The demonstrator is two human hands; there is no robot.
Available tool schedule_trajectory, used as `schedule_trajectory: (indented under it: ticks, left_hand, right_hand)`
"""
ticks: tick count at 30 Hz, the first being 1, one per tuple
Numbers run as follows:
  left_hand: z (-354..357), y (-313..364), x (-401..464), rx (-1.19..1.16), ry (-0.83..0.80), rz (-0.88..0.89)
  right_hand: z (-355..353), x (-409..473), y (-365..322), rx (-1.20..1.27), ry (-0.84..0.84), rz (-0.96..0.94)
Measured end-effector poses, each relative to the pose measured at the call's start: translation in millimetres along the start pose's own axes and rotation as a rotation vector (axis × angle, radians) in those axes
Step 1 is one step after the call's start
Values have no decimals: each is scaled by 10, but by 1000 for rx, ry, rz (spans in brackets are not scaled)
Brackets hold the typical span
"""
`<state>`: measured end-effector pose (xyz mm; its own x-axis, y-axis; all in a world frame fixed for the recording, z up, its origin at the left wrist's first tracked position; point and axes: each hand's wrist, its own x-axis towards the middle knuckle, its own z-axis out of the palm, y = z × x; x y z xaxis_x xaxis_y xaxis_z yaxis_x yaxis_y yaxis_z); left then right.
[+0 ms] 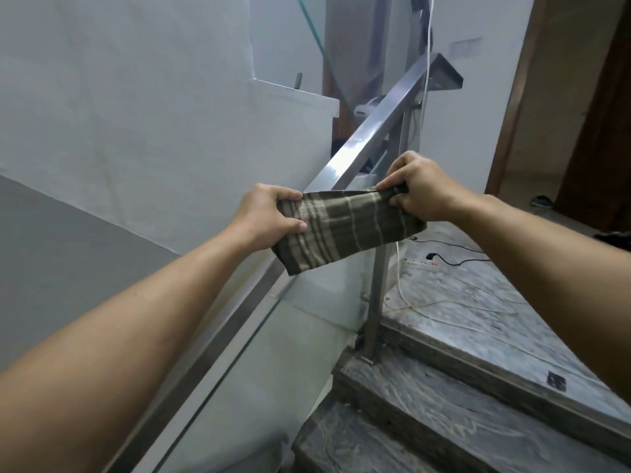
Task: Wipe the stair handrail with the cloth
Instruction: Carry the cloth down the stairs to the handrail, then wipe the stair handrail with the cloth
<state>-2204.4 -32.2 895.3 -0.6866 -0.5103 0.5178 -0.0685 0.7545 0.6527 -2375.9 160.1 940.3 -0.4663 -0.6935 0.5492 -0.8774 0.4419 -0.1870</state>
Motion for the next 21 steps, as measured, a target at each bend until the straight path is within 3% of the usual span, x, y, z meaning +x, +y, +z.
schedule_trajectory:
  ticks: [10, 16, 18, 21]
  left_hand:
    - [203, -229, 898, 145, 81, -149]
    - [343, -175, 985, 381, -64, -196]
    - [367, -127, 967, 495, -52, -139]
    - [441, -75, 980, 433, -6, 80]
  right_hand:
    - [129, 1569, 100, -184, -129, -176]
    - [299, 2003, 111, -289, -248, -177]
    - [315, 2043, 132, -324, -273, -179]
    - [302, 2080, 177, -360, -288, -192]
